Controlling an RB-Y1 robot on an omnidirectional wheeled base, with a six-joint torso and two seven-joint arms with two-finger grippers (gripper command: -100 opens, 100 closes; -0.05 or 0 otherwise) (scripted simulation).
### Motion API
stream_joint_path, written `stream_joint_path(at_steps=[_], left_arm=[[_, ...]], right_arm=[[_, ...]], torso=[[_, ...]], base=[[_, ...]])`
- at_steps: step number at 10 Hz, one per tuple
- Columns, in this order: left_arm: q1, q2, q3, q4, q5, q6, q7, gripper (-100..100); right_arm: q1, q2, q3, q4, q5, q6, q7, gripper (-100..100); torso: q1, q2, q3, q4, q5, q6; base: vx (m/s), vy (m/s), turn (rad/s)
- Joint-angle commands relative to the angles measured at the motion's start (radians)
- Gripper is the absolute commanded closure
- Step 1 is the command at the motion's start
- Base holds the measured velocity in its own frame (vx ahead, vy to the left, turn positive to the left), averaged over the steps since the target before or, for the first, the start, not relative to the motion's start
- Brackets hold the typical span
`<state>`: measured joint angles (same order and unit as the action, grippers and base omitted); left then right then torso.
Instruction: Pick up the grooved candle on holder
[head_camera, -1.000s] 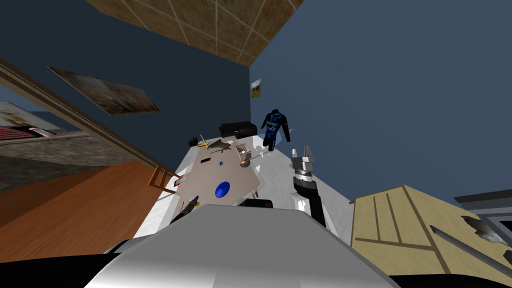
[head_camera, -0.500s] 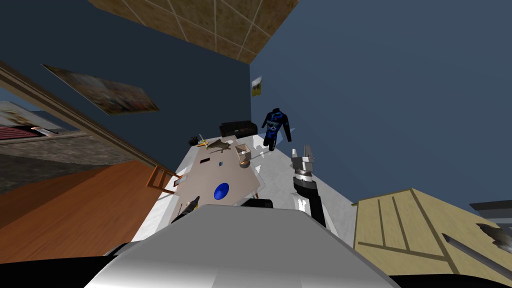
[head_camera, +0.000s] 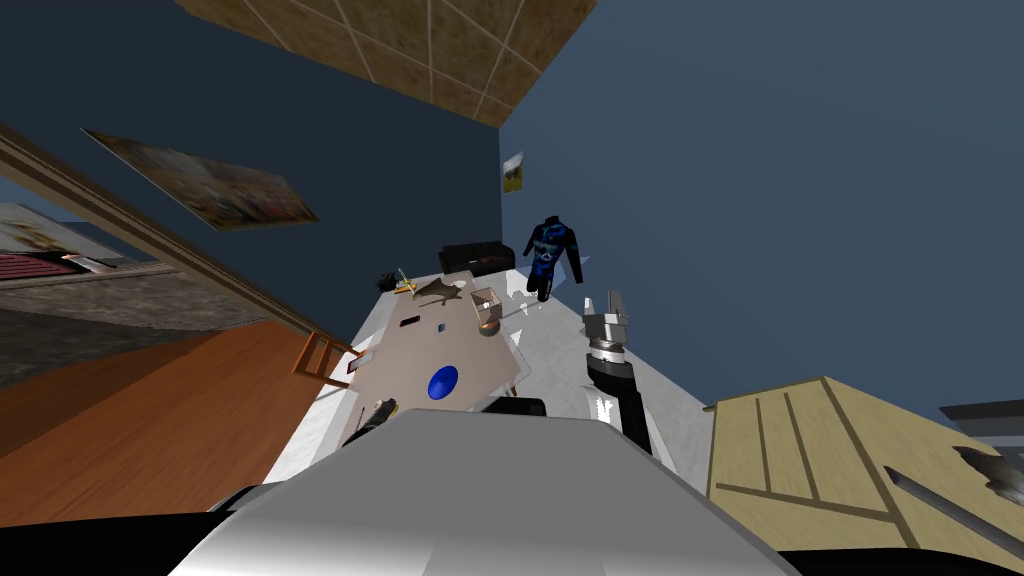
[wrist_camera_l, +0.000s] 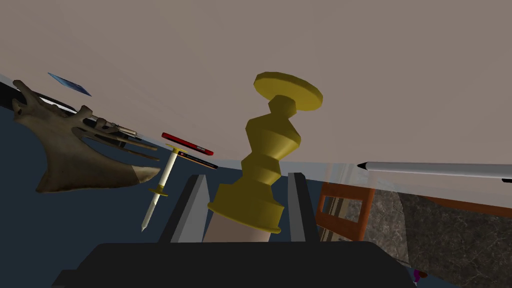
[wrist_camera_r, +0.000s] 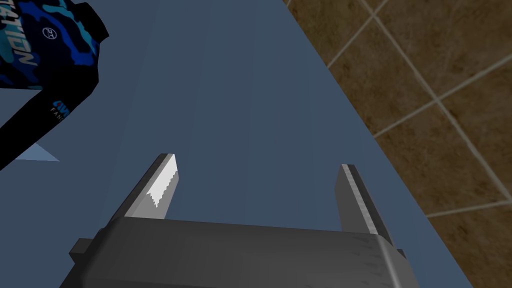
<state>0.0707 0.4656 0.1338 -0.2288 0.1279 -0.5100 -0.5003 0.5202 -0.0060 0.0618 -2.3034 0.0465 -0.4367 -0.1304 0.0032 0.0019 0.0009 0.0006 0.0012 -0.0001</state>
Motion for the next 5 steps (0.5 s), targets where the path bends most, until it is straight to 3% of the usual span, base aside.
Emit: stream_joint_path(at_steps=[1, 2, 3, 5], left_arm=[[0.0, 0.0, 0.0, 0.0, 0.0, 0.0, 0.0, 0], [0.001, -0.019, 0.05, -0.047, -0.039, 0.05, -0.016, 100], [0.001, -0.019, 0.071, -0.003, -0.039, 0.042, -0.016, 100], [0.001, -0.019, 0.082, -0.067, -0.039, 0.051, -0.016, 100]], right_arm=[[0.0, 0.0, 0.0, 0.0, 0.0, 0.0, 0.0, 0], [0.0, 0.0, 0.0, 0.0, 0.0, 0.0, 0.0, 0], [0.0, 0.0, 0.0, 0.0, 0.0, 0.0, 0.0, 0], [0.0, 0.0, 0.0, 0.0, 0.0, 0.0, 0.0, 0]], torso=[[0.0, 0.0, 0.0, 0.0, 0.0, 0.0], [0.0, 0.0, 0.0, 0.0, 0.0, 0.0], [0.001, 0.003, 0.002, 0.001, 0.001, 0.002], [0.001, 0.006, 0.003, 0.001, 0.0, -0.001]], base=[[0.0, 0.0, 0.0], [-0.086, 0.018, -0.194], [-0.116, 0.012, -0.167], [-0.044, 0.008, 0.024]])
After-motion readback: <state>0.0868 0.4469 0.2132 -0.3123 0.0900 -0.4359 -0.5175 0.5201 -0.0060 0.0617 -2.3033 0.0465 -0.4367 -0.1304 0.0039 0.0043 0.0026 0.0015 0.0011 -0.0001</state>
